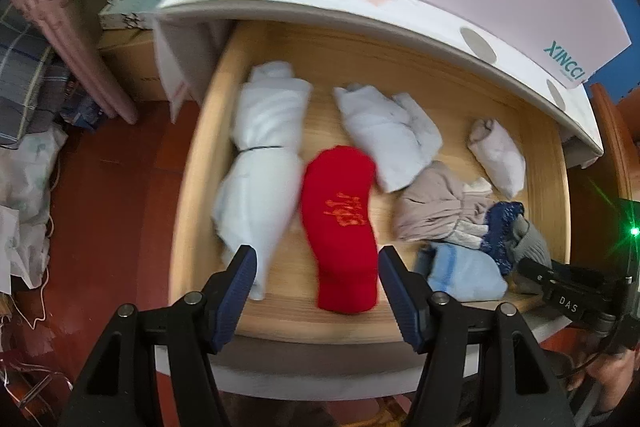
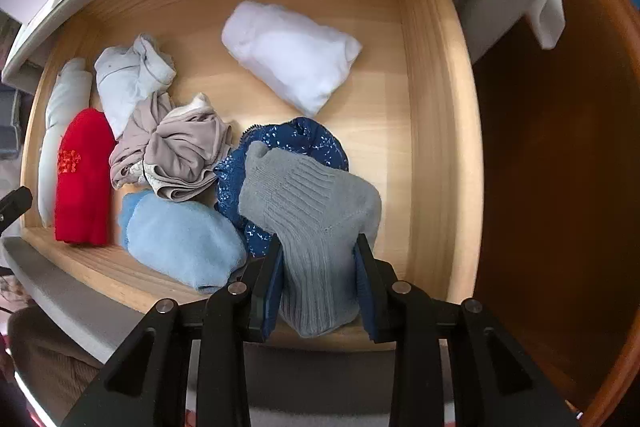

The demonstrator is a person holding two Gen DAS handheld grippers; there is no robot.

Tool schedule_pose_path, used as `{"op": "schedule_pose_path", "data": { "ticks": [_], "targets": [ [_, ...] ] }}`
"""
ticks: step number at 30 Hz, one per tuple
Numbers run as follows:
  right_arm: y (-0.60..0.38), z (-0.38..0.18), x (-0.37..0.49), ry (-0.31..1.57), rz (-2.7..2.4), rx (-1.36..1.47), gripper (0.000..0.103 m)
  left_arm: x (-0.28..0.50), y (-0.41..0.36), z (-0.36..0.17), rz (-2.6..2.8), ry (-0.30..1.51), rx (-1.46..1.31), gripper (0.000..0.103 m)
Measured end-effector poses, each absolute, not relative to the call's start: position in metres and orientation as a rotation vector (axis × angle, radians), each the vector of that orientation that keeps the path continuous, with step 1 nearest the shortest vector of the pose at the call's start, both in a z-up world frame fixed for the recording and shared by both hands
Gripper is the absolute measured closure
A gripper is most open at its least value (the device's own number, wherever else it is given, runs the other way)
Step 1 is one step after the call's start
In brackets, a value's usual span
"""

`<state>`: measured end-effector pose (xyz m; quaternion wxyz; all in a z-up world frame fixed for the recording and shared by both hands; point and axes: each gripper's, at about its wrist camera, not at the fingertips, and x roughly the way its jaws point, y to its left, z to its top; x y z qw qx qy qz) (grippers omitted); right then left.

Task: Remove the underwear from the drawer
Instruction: 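Lower the left tool onto the red sock and close it while the right tool holds the grey sock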

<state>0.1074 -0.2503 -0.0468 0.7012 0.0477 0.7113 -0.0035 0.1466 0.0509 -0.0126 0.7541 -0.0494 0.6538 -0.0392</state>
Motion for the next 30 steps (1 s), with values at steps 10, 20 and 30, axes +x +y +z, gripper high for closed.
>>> {"op": "schedule_pose_path", "data": {
  "ticks": [10, 20, 30],
  "targets": [
    [-0.254, -0.047, 0.106, 1.588, 0.007, 0.109, 0.073, 0.164, 0.019, -0.041, -0.062, 1.546, -0.073, 0.038],
    [-0.253, -0.055, 0.106, 1.595, 0.012, 0.135, 0.071, 0.174, 0.019, -0.062, -0.053, 1.602, -0.095, 0.038],
    [-0.256, -0.051, 0.108, 1.604, 0.013, 0.131, 0.070, 0.182, 0.013, -0.083, -0.019, 1.653, -0.120, 0.038]
  ]
}}
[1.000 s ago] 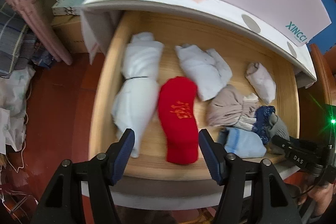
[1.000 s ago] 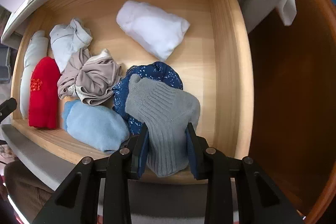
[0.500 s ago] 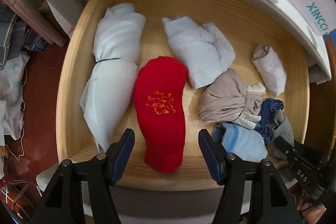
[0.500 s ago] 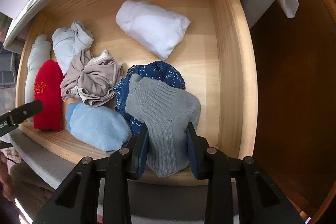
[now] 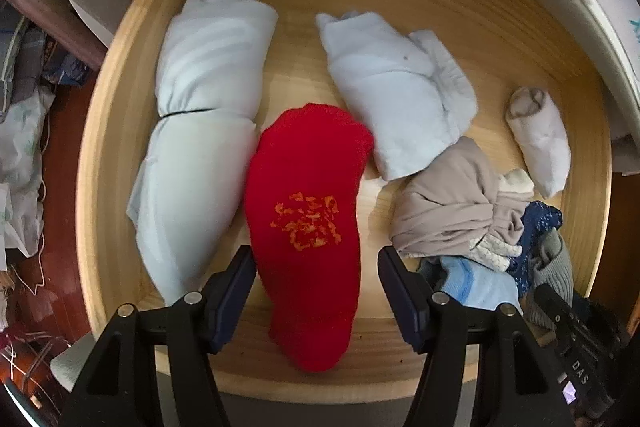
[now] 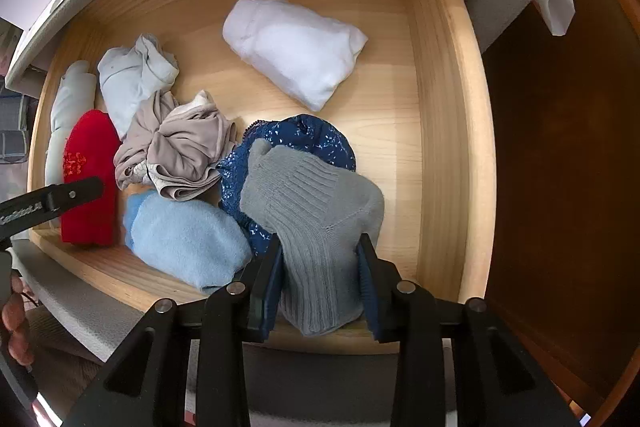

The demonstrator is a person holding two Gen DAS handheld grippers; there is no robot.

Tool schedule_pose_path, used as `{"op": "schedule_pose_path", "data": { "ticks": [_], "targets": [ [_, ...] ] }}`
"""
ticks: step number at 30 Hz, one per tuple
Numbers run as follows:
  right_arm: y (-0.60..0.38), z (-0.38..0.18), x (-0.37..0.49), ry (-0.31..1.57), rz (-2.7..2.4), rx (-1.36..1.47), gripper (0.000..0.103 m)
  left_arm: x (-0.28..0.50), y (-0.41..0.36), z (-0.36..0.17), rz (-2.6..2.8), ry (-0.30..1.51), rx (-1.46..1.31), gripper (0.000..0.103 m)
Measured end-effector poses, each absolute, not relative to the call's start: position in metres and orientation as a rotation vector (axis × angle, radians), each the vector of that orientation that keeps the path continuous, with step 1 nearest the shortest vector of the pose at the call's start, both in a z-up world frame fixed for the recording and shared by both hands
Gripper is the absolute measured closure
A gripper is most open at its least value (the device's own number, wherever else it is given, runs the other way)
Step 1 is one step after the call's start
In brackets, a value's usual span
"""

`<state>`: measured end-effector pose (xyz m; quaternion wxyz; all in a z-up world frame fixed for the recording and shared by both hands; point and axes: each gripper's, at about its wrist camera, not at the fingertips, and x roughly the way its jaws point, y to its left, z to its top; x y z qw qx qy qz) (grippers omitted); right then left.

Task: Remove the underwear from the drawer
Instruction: 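Lower the left tool onto the red sock and close it while the right tool holds the grey sock, then lift the red sock with the left tool, carry it into the white box, open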

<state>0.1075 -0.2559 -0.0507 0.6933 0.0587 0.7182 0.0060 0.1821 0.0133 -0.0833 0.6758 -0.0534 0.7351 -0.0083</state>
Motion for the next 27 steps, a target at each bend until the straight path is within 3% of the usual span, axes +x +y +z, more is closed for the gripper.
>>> {"op": "schedule_pose_path", "data": {
  "ticks": [3, 4, 5, 6, 11, 17, 27],
  "targets": [
    [-0.258, -0.053, 0.108, 1.607, 0.011, 0.140, 0.070, 0.184, 0.018, -0.090, -0.022, 1.662, -0.113, 0.039],
    [-0.259, -0.053, 0.108, 1.608, 0.011, 0.140, 0.070, 0.186, 0.019, -0.092, -0.027, 1.662, -0.111, 0.043],
    [-0.259, -0.053, 0.108, 1.609, 0.010, 0.138, 0.070, 0.186, 0.018, -0.093, -0.037, 1.664, -0.101, 0.056],
    [-0.258, -0.053, 0.108, 1.609, 0.008, 0.136, 0.070, 0.186, 0.017, -0.095, -0.040, 1.671, -0.095, 0.061],
    [-0.255, -0.050, 0.109, 1.611, 0.006, 0.133, 0.070, 0.190, 0.019, -0.093, -0.071, 1.665, -0.101, 0.072],
    [-0.254, -0.051, 0.108, 1.612, 0.000, 0.118, 0.070, 0.189, 0.025, -0.090, -0.076, 1.646, -0.102, 0.078],
    [-0.250, -0.052, 0.108, 1.614, -0.005, 0.099, 0.070, 0.179, 0.015, -0.073, -0.097, 1.611, -0.087, 0.081]
  ]
}}
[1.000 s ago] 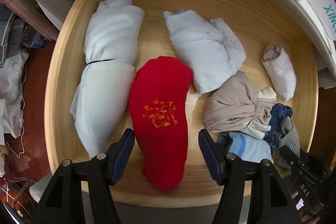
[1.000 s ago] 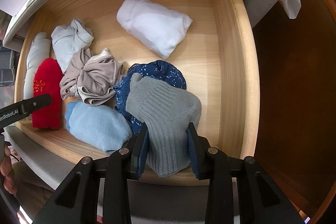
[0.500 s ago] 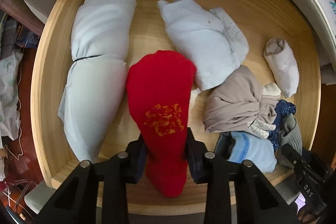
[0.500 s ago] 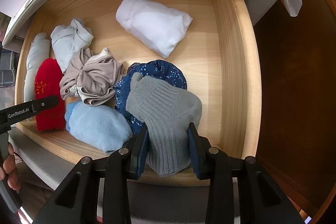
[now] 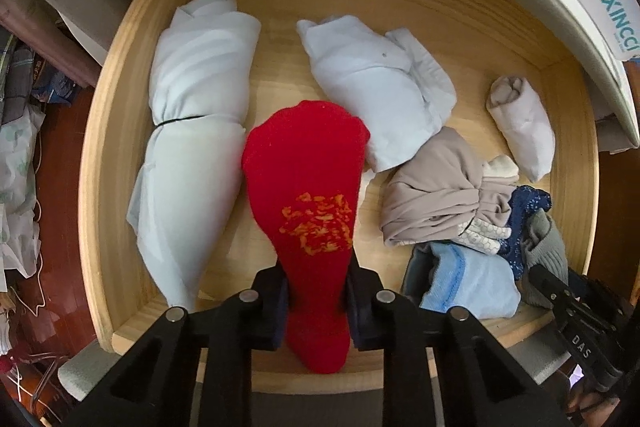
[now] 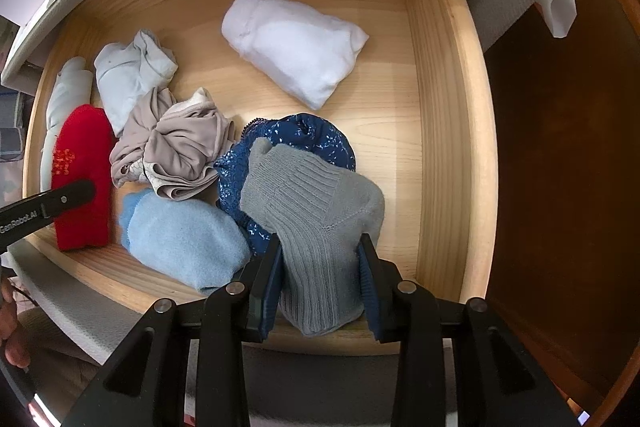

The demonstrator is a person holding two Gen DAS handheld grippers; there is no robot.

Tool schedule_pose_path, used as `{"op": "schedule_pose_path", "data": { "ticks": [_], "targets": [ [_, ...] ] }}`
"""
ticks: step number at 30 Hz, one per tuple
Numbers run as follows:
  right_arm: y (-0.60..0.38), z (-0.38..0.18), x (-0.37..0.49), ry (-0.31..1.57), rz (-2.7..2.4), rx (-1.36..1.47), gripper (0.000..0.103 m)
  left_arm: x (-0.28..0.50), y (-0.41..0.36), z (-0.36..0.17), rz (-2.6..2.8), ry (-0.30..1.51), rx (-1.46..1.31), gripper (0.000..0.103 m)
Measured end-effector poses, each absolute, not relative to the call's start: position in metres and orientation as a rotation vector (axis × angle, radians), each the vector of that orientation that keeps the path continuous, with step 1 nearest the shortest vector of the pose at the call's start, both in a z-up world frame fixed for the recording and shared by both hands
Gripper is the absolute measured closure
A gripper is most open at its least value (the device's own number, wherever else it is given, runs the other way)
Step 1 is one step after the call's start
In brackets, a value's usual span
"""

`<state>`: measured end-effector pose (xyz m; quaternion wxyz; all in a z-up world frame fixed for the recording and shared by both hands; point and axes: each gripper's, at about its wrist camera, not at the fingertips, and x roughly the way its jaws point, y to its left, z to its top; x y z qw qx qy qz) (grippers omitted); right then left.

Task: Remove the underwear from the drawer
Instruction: 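Lift the red sock with the left tool, carry it into the white box, open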

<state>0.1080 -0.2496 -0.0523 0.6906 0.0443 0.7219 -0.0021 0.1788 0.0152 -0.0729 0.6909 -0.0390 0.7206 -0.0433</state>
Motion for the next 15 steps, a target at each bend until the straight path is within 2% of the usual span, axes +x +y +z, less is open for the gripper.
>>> {"op": "schedule_pose_path", "data": {
  "ticks": [15],
  "targets": [
    [-0.250, -0.054, 0.108, 1.615, -0.003, 0.092, 0.070, 0.157, 0.011, -0.009, -0.168, 1.495, -0.037, 0.081]
  ]
}}
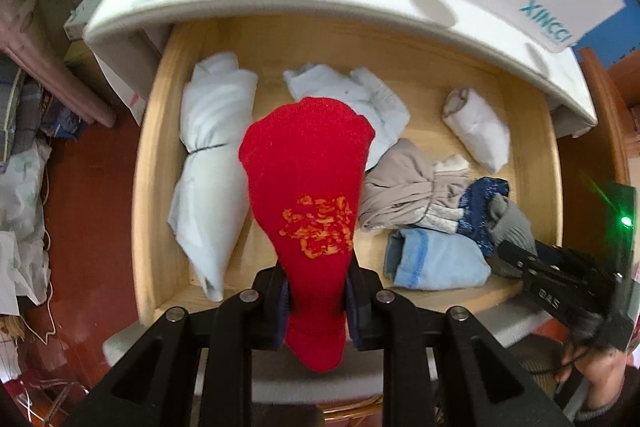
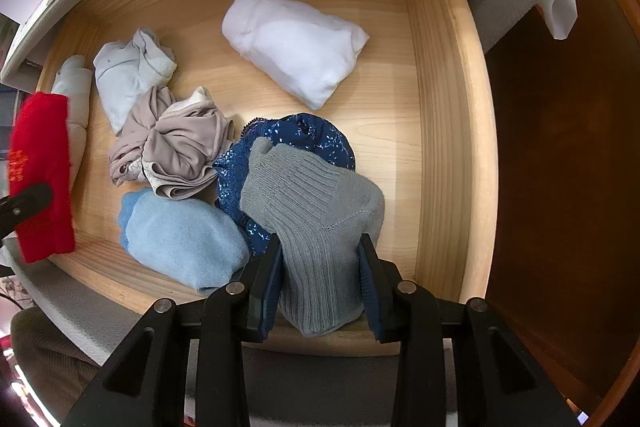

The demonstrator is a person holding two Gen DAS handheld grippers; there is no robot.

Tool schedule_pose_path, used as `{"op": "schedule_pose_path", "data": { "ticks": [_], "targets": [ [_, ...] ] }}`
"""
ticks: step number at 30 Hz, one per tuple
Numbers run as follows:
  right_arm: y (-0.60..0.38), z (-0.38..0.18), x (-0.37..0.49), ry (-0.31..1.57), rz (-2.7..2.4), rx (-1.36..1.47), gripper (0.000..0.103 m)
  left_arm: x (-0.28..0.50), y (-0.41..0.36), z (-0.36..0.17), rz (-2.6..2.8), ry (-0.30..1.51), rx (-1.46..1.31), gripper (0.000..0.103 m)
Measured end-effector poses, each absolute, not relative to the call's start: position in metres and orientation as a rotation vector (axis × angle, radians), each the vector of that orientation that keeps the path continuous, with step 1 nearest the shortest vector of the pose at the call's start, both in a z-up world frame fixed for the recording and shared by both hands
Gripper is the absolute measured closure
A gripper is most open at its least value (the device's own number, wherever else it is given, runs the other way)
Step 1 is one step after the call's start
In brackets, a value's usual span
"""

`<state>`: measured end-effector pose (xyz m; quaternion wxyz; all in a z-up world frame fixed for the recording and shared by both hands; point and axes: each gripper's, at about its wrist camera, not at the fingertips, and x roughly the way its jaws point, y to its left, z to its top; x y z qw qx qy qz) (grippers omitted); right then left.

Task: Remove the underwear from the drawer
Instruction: 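Lift the red sock with the left tool, carry it into the white box, open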

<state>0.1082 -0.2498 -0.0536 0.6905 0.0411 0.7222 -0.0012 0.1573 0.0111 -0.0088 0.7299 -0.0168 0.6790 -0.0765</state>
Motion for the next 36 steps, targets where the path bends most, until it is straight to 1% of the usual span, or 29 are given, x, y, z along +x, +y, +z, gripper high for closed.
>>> {"op": "schedule_pose_path", "data": {
  "ticks": [9, 13, 17, 22, 26, 29, 32, 36],
  "targets": [
    [-0.250, -0.054, 0.108, 1.616, -0.003, 0.081, 0.070, 0.134, 0.008, 0.053, -0.254, 1.379, 0.036, 0.081],
    [-0.250, -0.054, 0.108, 1.616, -0.003, 0.079, 0.070, 0.127, 0.010, 0.089, -0.294, 1.302, 0.051, 0.081],
    [-0.250, -0.054, 0.108, 1.617, -0.004, 0.084, 0.070, 0.127, 0.017, 0.139, -0.312, 1.197, 0.048, 0.081],
    [-0.249, -0.054, 0.108, 1.619, -0.005, 0.076, 0.070, 0.158, 0.022, 0.208, -0.281, 1.008, 0.072, 0.081],
    [-0.248, -0.054, 0.108, 1.619, -0.002, 0.083, 0.070, 0.196, 0.018, 0.241, -0.236, 0.892, 0.118, 0.081],
    [-0.250, -0.054, 0.109, 1.619, 0.000, 0.095, 0.070, 0.229, 0.011, 0.246, -0.206, 0.845, 0.151, 0.081],
    [-0.252, -0.053, 0.109, 1.620, 0.001, 0.098, 0.070, 0.260, 0.008, 0.237, -0.196, 0.834, 0.153, 0.081],
    [-0.252, -0.053, 0.109, 1.622, 0.002, 0.095, 0.069, 0.295, 0.008, 0.214, -0.177, 0.897, 0.143, 0.081]
  ]
}}
